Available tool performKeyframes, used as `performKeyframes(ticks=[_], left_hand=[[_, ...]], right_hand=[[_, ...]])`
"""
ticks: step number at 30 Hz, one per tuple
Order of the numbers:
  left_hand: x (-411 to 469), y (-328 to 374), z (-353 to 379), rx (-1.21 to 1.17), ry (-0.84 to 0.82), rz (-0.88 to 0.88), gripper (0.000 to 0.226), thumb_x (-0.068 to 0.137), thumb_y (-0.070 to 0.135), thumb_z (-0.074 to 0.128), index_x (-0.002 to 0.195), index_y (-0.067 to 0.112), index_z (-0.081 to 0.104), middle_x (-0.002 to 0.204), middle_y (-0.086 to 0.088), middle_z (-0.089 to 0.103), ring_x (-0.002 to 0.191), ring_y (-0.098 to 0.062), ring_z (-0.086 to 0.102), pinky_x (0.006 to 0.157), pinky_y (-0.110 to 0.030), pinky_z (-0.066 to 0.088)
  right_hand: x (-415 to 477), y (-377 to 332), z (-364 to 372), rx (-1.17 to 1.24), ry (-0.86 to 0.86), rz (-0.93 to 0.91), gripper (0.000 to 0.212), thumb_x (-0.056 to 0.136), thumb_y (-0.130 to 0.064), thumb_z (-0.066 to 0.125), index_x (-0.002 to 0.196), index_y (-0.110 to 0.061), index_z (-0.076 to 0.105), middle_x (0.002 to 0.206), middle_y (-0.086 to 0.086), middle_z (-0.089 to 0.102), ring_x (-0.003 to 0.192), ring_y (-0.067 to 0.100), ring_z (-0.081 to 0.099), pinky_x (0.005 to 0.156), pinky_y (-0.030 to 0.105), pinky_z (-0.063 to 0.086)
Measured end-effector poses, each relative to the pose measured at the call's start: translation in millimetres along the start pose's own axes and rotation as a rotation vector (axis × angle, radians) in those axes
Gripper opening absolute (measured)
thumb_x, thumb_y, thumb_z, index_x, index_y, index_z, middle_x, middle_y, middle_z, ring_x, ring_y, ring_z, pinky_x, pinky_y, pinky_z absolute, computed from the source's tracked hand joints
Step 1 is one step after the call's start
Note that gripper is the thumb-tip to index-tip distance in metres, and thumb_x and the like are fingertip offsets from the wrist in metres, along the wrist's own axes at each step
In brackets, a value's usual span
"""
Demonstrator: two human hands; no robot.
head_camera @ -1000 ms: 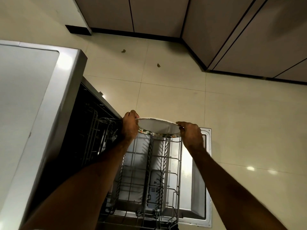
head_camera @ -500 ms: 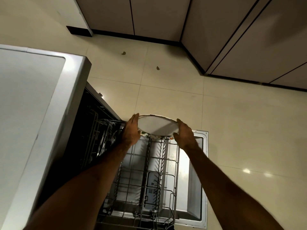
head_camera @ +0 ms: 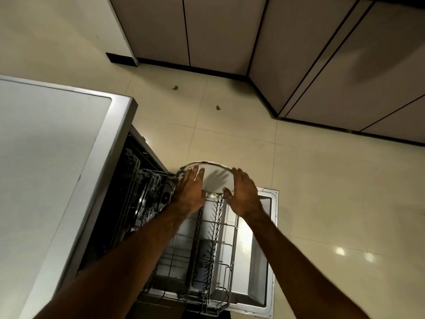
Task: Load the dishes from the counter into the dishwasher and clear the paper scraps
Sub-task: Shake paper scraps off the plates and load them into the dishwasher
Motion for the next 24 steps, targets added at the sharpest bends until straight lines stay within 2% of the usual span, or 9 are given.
performKeyframes(ticks=[2,4,9,14,18,21,24], left_hand=[[-18.7,15.3,-14.5,0.042,0.019,0.035,0.089,0.097,0.030,0.063,0.163,0.018,0.005,0.171,-0.006,-0.001,0.157,-0.028,-0.001,0.126,-0.046,0.005],[-41.5,28.7,-32.8,0.074,0.074,0.080,0.088,0.098,0.035,0.059,0.163,0.016,0.003,0.171,-0.007,-0.004,0.157,-0.028,-0.003,0.125,-0.043,0.001],[-99.9,48.2,-84.8,0.091,0.145,0.073,0.087,0.101,0.044,0.051,0.163,0.018,-0.005,0.170,-0.005,-0.015,0.157,-0.026,-0.013,0.121,-0.040,-0.010],[-171.8,45.9,-131.6,0.084,0.216,0.010,0.085,0.101,0.051,0.046,0.164,0.021,-0.002,0.170,-0.002,-0.016,0.156,-0.024,-0.017,0.127,-0.048,-0.003],[-235.8,40.4,-159.6,0.108,0.302,-0.063,0.086,0.099,0.054,0.047,0.164,0.021,0.001,0.170,-0.003,-0.012,0.156,-0.024,-0.016,0.126,-0.046,-0.004],[-281.9,31.2,-173.1,0.092,0.365,-0.139,0.087,0.097,0.056,0.051,0.164,0.022,0.006,0.171,-0.003,-0.005,0.157,-0.025,-0.008,0.127,-0.049,0.006],[-332.7,21.9,-183.9,0.089,0.403,-0.221,0.089,0.096,0.057,0.052,0.164,0.023,0.007,0.171,-0.004,-0.004,0.157,-0.026,-0.006,0.127,-0.048,0.005]], right_hand=[[-18.1,-7.5,-13.7,-0.026,0.008,-0.052,0.075,0.104,-0.045,0.051,0.164,-0.016,0.016,0.172,0.009,0.014,0.159,0.030,0.009,0.128,0.048,0.008],[-38.2,-15.1,-30.5,-0.054,0.031,-0.114,0.074,0.105,-0.050,0.045,0.165,-0.019,0.014,0.173,0.006,0.010,0.159,0.026,0.004,0.128,0.046,0.002],[-85.4,-26.4,-75.7,-0.104,0.051,-0.184,0.076,0.104,-0.063,0.033,0.165,-0.023,0.011,0.173,0.002,0.005,0.160,0.021,-0.002,0.129,0.046,-0.002],[-133.5,-51.5,-112.6,-0.096,0.066,-0.289,0.078,0.101,-0.069,0.022,0.165,-0.027,0.009,0.173,-0.003,0.003,0.159,0.016,-0.008,0.129,0.044,-0.004],[-165.7,-86.6,-134.4,-0.098,0.057,-0.388,0.080,0.100,-0.072,0.018,0.165,-0.028,0.008,0.173,-0.005,0.002,0.159,0.014,-0.009,0.129,0.045,-0.004],[-187.4,-118.5,-145.2,-0.100,0.036,-0.472,0.077,0.102,-0.070,0.022,0.165,-0.029,0.006,0.173,-0.006,0.001,0.158,0.013,-0.010,0.129,0.047,-0.003],[-210.1,-157.5,-152.0,-0.090,-0.004,-0.568,0.076,0.103,-0.070,0.025,0.165,-0.031,0.003,0.173,-0.008,-0.002,0.157,0.010,-0.015,0.128,0.045,-0.005]])
Point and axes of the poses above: each hand's wrist, its own x-axis towards the middle knuckle, its own z-axis out of the palm, y = z × x, the point moved 2 cm from there along x, towards the middle knuckle
